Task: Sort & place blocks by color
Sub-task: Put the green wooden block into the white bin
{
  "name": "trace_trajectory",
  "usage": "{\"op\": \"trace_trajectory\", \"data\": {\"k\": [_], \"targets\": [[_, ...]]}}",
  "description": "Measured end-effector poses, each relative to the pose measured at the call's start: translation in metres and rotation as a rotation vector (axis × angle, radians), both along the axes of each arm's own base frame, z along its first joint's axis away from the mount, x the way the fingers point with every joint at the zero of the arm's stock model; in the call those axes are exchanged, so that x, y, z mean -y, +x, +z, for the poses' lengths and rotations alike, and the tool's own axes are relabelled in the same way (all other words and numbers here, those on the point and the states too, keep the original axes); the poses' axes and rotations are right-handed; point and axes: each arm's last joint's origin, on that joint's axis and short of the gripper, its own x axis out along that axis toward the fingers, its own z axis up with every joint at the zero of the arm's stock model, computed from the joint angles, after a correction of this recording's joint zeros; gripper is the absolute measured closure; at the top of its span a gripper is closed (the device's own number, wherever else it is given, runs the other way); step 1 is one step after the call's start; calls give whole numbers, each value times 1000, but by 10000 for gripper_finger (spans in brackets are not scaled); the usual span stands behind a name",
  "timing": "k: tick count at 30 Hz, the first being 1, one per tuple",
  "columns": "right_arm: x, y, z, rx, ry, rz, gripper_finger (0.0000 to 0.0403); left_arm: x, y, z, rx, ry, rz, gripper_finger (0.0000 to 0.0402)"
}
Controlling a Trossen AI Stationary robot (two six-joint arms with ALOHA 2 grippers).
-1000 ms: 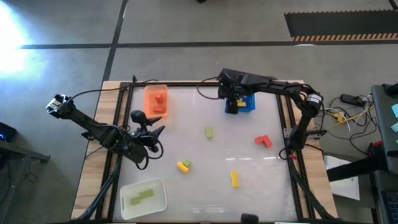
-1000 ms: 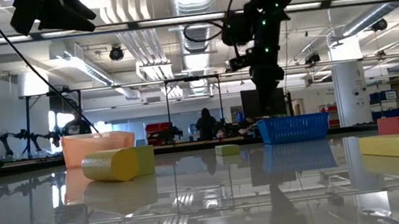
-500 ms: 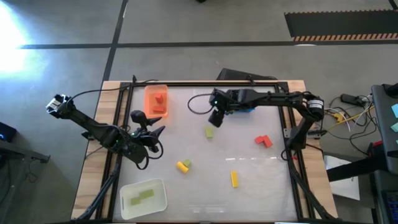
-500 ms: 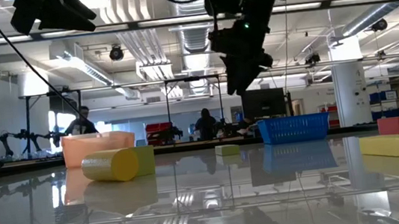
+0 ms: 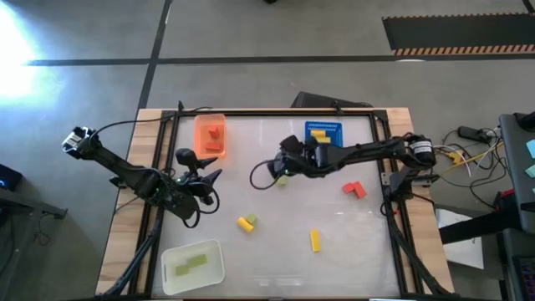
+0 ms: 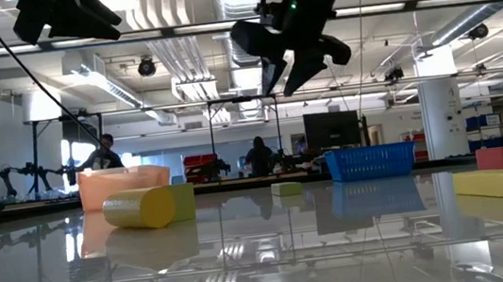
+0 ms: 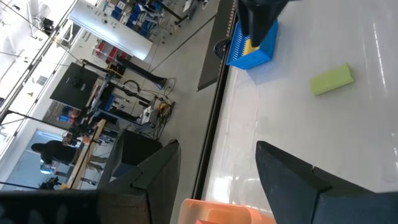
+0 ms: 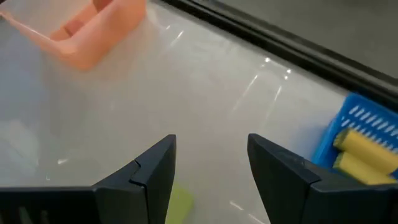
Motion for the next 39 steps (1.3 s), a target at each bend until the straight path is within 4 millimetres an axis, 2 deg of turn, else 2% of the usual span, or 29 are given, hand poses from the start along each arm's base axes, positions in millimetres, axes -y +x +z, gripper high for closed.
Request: {"op": "trace_trajectory", "data": {"k": [3, 12, 19, 27, 39], "targets": [[-5, 5, -13, 10, 34, -36, 213, 0, 0, 0, 0, 0, 0, 210], [-5, 18, -49, -19, 259, -80, 213, 0, 0, -1, -2, 1, 0, 210], [-6, 21, -64, -38, 309, -116, 213, 0, 0, -1, -9, 7, -3, 210], [-7, 28, -91, -95, 364, -129, 213, 0, 0, -1, -11, 9, -3, 210], [-4, 56, -110, -197, 356, -90, 214, 0, 0, -1, -13, 10, -2, 210]]}}
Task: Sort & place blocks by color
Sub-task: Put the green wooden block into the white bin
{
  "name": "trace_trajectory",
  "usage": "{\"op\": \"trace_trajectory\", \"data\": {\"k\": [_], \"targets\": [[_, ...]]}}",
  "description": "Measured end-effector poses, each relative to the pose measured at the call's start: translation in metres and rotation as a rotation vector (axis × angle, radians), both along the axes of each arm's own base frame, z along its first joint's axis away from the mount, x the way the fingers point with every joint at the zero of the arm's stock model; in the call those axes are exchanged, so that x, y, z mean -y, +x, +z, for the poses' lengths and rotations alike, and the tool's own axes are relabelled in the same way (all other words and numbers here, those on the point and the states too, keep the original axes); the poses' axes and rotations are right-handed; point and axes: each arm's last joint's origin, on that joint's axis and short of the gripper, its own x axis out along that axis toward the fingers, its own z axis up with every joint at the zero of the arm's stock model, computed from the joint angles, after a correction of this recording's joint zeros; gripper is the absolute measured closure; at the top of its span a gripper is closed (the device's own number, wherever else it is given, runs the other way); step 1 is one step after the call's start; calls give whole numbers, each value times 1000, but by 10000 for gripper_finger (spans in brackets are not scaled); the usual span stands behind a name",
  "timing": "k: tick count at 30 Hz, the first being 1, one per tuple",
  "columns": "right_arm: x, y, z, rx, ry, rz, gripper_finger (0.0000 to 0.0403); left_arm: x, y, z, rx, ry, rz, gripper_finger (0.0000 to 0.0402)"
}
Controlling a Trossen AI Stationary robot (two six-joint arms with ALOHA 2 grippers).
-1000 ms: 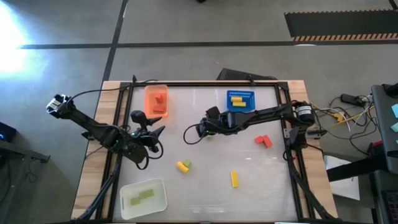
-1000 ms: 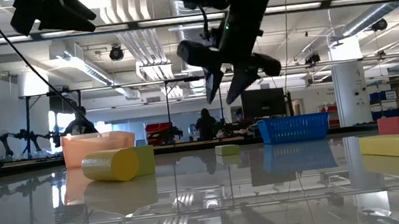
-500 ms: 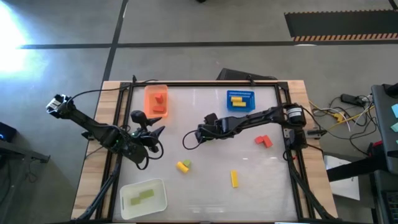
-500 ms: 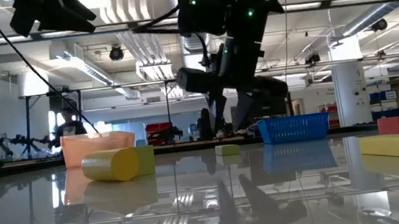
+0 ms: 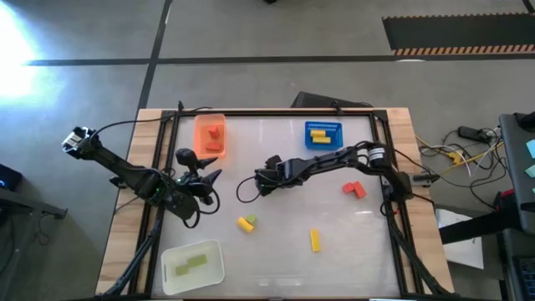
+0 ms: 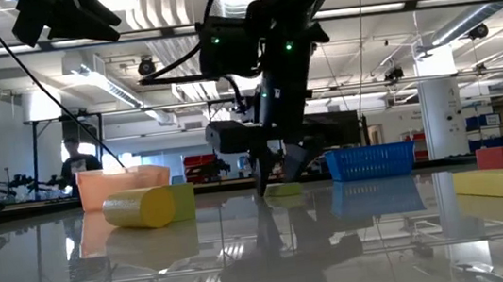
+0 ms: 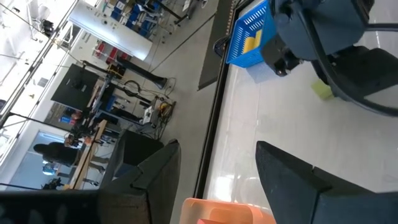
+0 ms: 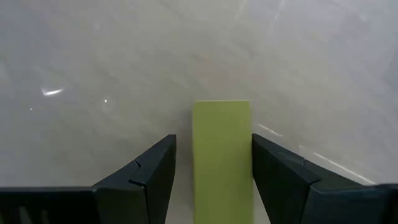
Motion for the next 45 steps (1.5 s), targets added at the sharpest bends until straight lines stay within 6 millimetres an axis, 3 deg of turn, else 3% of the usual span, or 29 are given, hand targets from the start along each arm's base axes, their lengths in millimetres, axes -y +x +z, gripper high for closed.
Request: {"op": "trace_trajectory", "data": {"k": [4, 10, 16, 24, 30, 38, 45], "targets": [[0, 5, -2, -24, -4, 16, 225, 0, 0, 0, 0, 0, 0, 210], [0, 5, 2, -38, -14, 62, 287, 0, 0, 0, 0, 0, 0, 210], [-2, 3, 13, -62, -61, 181, 287, 0, 0, 0, 5, -4, 0, 210], [-19, 0, 37, -84, -166, 424, 287, 3, 2, -1, -23, -100, -83, 210], [-30, -12, 58, -89, -229, 570, 287, 5, 5, 1, 39, -150, -84, 210], [-30, -35, 86, 96, -387, 730, 287, 11, 15, -3, 97, -241, -78, 210], [-32, -58, 93, 448, -529, 952, 287, 18, 27, -2, 171, -271, -91, 210]]}}
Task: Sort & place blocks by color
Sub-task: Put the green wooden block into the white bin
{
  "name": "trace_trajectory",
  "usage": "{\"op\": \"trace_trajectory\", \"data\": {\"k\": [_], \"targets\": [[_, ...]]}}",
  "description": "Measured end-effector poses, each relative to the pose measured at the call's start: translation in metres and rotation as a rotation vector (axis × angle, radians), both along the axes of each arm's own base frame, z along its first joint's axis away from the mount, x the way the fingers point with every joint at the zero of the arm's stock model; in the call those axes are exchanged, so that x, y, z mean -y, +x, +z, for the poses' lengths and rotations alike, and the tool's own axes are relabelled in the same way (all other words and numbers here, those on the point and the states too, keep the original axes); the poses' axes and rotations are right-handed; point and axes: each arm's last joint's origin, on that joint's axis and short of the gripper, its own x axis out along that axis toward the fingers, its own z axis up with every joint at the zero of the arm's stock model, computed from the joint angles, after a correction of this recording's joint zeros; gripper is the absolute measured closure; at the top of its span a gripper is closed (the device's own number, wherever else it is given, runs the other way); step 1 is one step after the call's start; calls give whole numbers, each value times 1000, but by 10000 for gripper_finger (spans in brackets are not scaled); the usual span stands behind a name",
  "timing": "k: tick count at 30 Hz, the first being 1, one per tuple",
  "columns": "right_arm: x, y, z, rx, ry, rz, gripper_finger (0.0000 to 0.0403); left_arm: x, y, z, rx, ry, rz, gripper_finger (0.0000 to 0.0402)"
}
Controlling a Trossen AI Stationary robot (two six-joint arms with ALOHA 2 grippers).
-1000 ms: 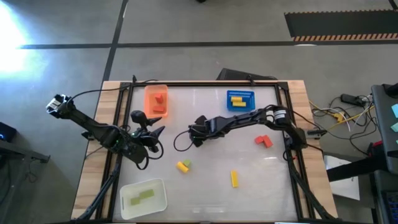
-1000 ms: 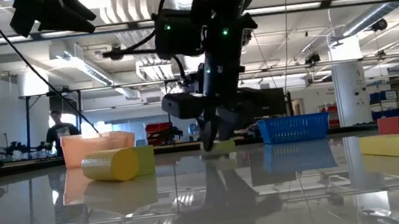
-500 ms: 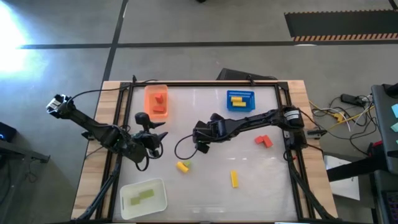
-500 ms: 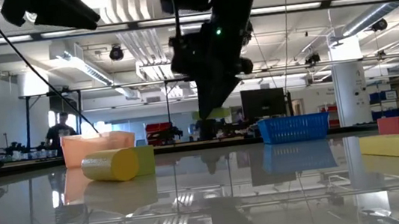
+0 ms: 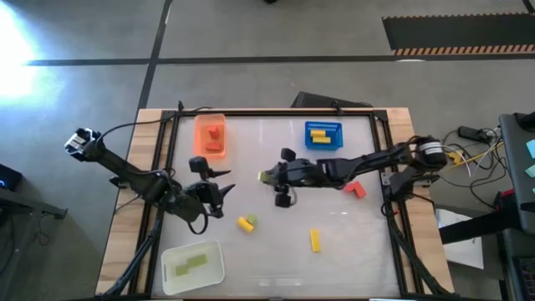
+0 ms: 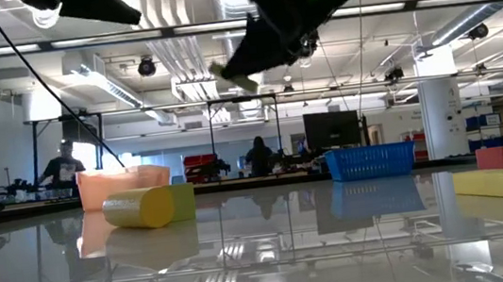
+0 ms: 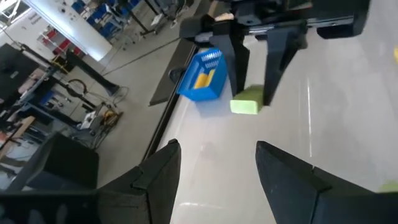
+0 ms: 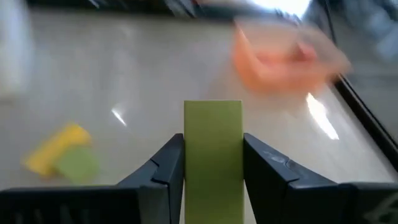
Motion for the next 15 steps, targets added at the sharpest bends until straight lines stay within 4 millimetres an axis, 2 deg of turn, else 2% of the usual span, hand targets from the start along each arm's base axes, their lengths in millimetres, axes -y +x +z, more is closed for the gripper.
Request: {"op": "trace_trajectory", "data": {"k": [7, 15], "targets": [[0, -19, 0, 342, -106, 221, 287, 6, 11, 6, 83, -22, -30, 210], [-2, -26, -6, 480, -212, 312, 287, 14, 31, 11, 190, -14, -77, 210]]}}
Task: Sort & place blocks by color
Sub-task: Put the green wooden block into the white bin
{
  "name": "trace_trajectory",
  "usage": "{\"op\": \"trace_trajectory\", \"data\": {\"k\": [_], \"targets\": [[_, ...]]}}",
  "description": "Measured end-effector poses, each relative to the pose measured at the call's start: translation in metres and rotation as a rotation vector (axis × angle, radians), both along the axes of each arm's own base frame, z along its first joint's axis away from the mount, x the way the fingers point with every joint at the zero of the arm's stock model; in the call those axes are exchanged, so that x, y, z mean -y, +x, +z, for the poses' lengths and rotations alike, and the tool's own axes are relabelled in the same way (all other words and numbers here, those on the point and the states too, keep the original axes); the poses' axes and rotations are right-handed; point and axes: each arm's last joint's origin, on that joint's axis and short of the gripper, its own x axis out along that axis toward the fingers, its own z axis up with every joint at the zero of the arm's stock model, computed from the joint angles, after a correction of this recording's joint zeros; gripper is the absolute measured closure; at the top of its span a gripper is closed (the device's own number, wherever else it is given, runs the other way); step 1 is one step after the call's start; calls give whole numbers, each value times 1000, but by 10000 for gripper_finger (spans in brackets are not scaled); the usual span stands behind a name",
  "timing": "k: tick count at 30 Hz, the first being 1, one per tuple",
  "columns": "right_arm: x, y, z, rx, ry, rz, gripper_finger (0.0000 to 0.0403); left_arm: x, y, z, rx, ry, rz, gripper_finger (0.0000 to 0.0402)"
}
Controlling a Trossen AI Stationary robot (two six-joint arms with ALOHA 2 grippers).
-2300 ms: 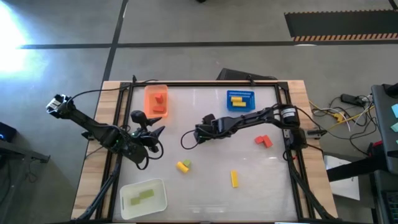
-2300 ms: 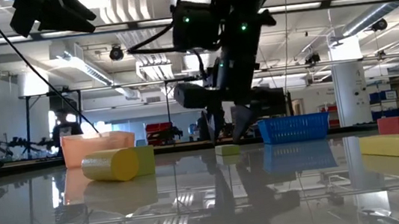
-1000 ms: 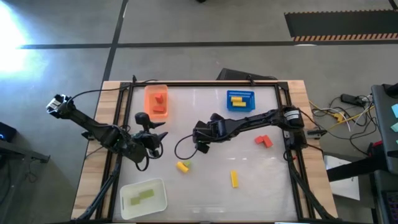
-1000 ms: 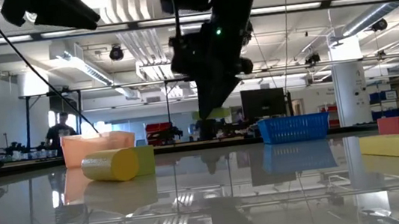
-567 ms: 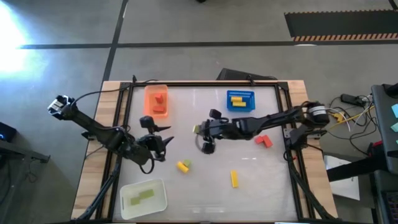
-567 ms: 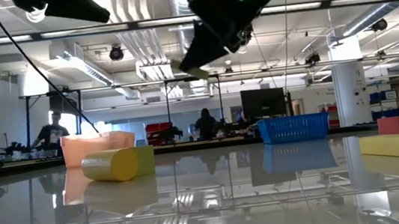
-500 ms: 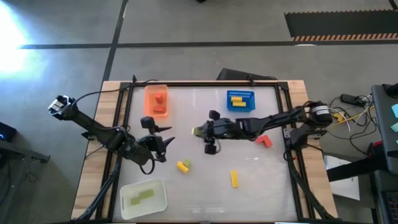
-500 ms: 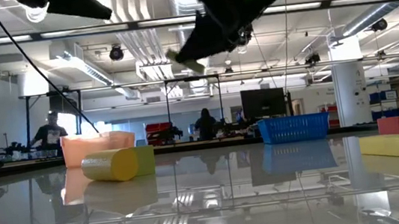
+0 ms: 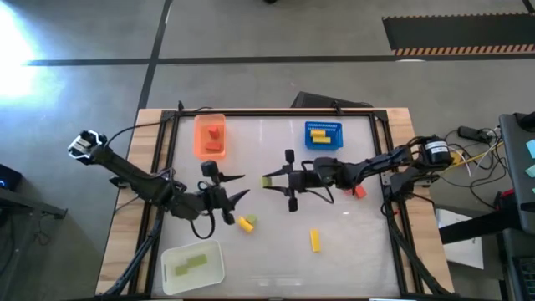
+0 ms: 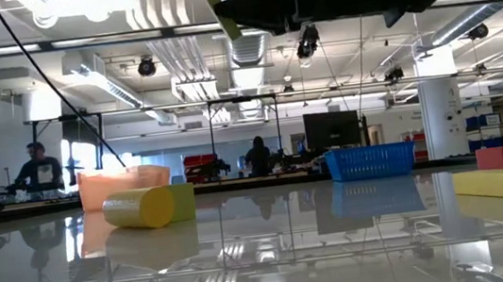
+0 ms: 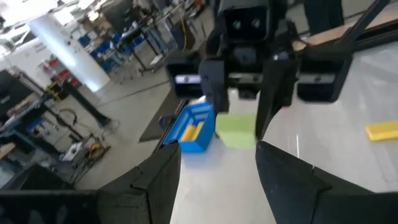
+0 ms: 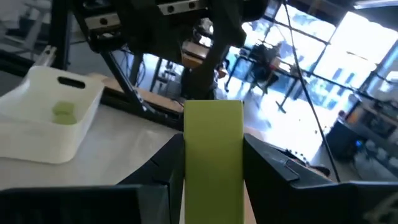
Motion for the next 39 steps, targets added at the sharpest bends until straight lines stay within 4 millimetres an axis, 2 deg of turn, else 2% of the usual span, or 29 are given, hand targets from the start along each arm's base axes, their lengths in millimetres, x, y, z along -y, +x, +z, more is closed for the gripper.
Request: {"op": "trace_trajectory", "data": {"k": [7, 13, 29, 32, 37, 39], "targets": [[-2, -1, 3, 39, -13, 66, 287, 1, 27, -4, 78, -27, -104, 210], [-3, -1, 3, 38, -21, 119, 287, -3, 46, -11, 134, -22, -94, 210], [-4, -2, 1, 27, -17, 137, 287, -13, 63, -26, 120, -33, -103, 211], [-4, -2, 1, 26, -17, 137, 287, -13, 64, -28, 119, -32, -104, 228], [-4, -2, 0, 25, -22, 134, 287, -12, 65, -29, 120, -38, -109, 287], [-4, -2, 0, 25, -23, 135, 287, -12, 65, -29, 120, -39, -110, 289]]}}
